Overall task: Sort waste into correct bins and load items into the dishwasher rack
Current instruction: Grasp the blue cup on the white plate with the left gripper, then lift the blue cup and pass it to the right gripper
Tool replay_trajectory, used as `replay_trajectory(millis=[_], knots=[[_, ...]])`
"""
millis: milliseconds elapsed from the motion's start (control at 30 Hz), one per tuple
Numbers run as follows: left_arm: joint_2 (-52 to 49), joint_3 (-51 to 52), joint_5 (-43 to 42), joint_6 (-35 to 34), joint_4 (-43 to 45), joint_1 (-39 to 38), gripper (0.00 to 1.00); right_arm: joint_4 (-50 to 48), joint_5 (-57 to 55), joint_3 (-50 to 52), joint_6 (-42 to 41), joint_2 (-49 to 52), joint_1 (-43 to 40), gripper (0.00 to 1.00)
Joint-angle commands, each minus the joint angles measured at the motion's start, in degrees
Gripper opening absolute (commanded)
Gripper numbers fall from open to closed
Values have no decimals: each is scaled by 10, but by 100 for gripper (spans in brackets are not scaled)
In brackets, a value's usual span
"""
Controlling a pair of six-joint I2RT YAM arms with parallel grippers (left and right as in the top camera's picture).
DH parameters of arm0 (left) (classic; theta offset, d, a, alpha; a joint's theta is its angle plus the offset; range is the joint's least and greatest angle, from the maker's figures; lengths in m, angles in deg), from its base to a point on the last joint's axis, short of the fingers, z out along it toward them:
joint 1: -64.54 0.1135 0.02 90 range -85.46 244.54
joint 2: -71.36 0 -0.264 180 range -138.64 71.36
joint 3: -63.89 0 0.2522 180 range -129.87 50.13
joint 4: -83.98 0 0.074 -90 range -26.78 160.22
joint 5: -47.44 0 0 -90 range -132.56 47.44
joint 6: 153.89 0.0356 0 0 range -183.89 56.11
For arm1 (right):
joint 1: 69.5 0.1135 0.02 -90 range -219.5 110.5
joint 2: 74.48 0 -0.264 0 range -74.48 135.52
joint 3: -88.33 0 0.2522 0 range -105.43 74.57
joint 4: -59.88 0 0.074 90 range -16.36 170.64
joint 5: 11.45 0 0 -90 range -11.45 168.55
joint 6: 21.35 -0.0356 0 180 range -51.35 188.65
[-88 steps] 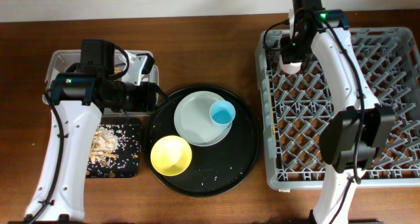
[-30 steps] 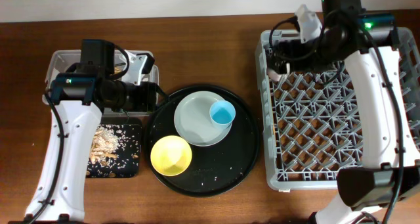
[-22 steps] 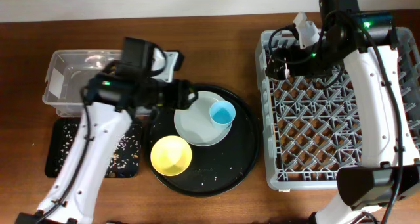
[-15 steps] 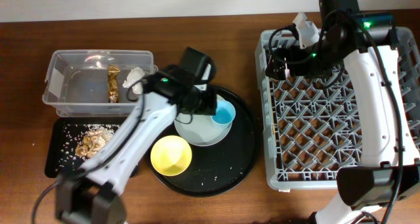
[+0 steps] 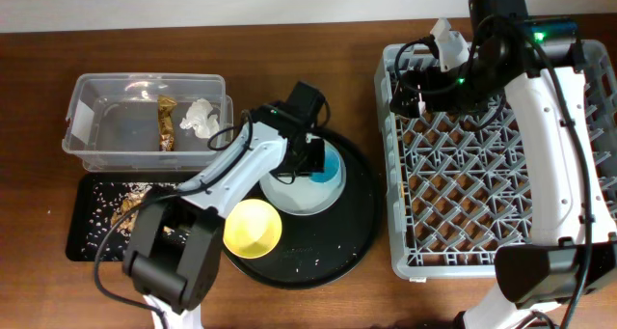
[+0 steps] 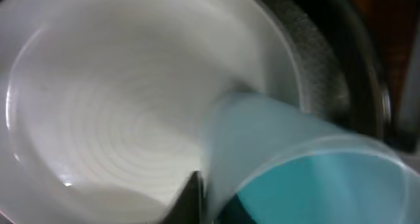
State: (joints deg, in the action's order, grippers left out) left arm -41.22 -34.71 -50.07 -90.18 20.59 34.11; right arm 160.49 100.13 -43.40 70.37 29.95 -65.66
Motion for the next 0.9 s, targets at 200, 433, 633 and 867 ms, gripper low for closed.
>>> replay_trajectory(millis=[200, 433, 633, 867], knots=[[83, -122, 15, 33, -116, 15, 1, 2, 7, -3, -1, 2, 3, 98], [187, -147, -152, 172, -213, 107, 1, -1, 40, -3, -76, 2, 3, 99], [185, -146, -540, 351, -216, 274, 0, 92, 397, -3, 275, 2, 4, 98], [185, -146, -706, 401, -182, 249, 0, 76, 464, -2, 385, 2, 79, 98]])
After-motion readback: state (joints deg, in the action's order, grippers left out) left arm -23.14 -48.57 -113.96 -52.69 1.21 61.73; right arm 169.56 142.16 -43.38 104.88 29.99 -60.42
